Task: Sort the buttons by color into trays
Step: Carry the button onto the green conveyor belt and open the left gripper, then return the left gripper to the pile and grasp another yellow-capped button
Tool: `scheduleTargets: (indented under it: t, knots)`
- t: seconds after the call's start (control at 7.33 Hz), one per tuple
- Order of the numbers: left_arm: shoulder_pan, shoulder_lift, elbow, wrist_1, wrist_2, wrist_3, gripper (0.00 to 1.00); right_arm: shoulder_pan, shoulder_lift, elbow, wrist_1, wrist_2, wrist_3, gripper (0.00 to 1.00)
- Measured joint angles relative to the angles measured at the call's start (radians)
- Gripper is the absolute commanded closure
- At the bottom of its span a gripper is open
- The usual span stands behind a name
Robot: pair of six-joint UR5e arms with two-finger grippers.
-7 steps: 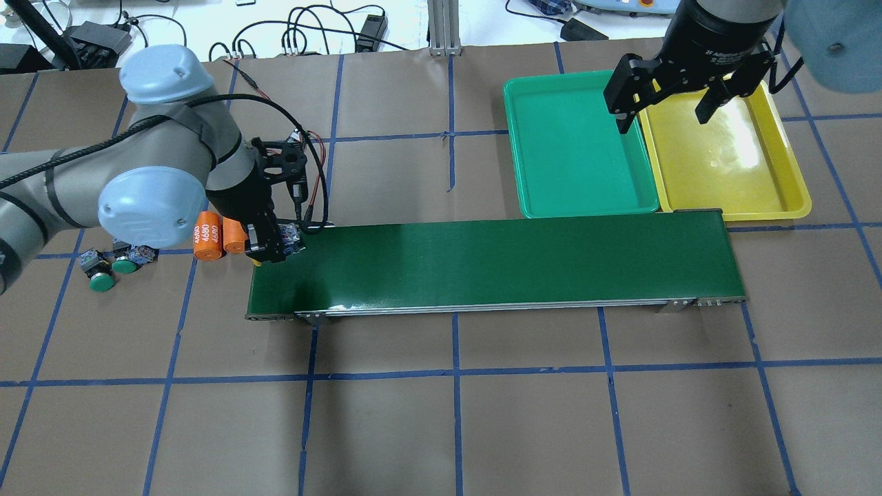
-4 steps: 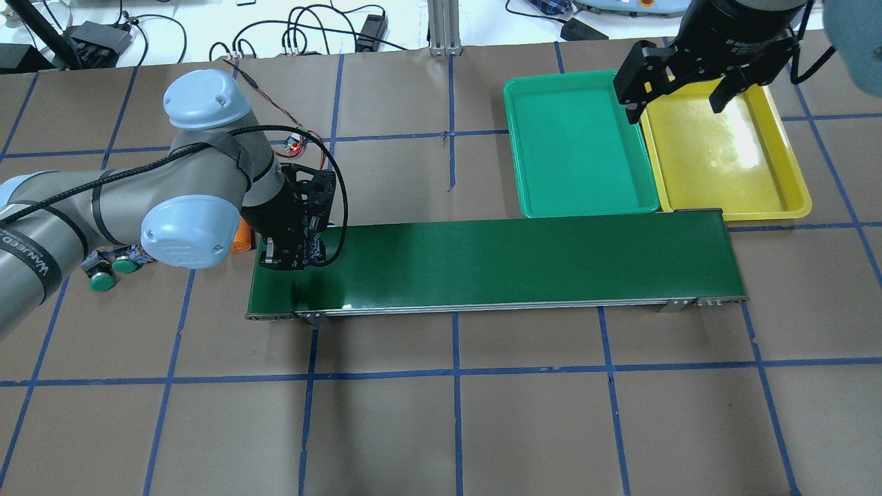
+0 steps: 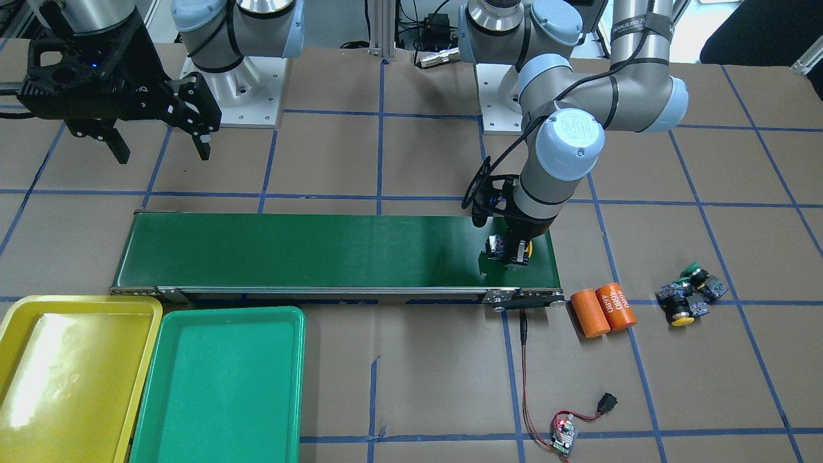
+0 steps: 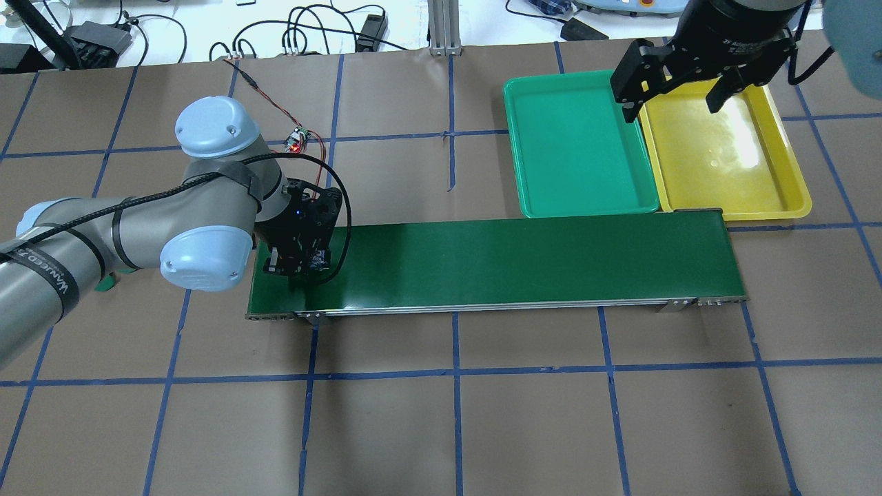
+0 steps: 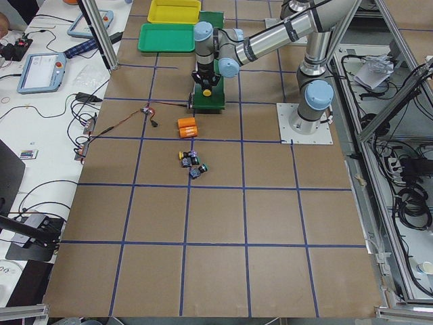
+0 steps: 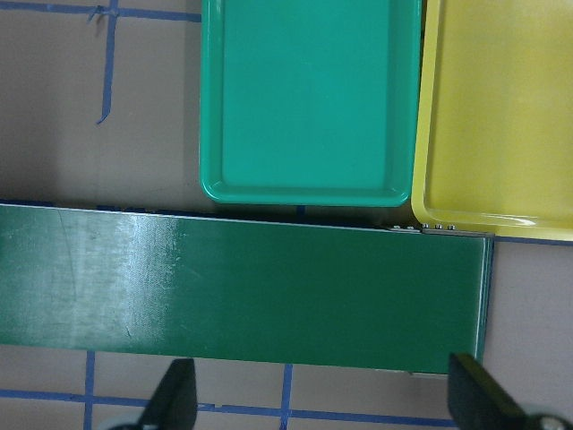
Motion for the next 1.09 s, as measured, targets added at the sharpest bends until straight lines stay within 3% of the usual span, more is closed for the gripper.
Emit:
scheduleTargets:
  t: [0.41,1.09]
  knots:
    - [0.047,0.019,0.044,0.000,-0.001,0.000,0.00,0.002,-0.001,0.003,0.002,-0.001,0.003,0.00]
    - [0.397,-0.075,0.159,-0.061,0.003,0.106,0.00,-0.004,-0.002,0.010,0.006,0.026,0.003,0.00]
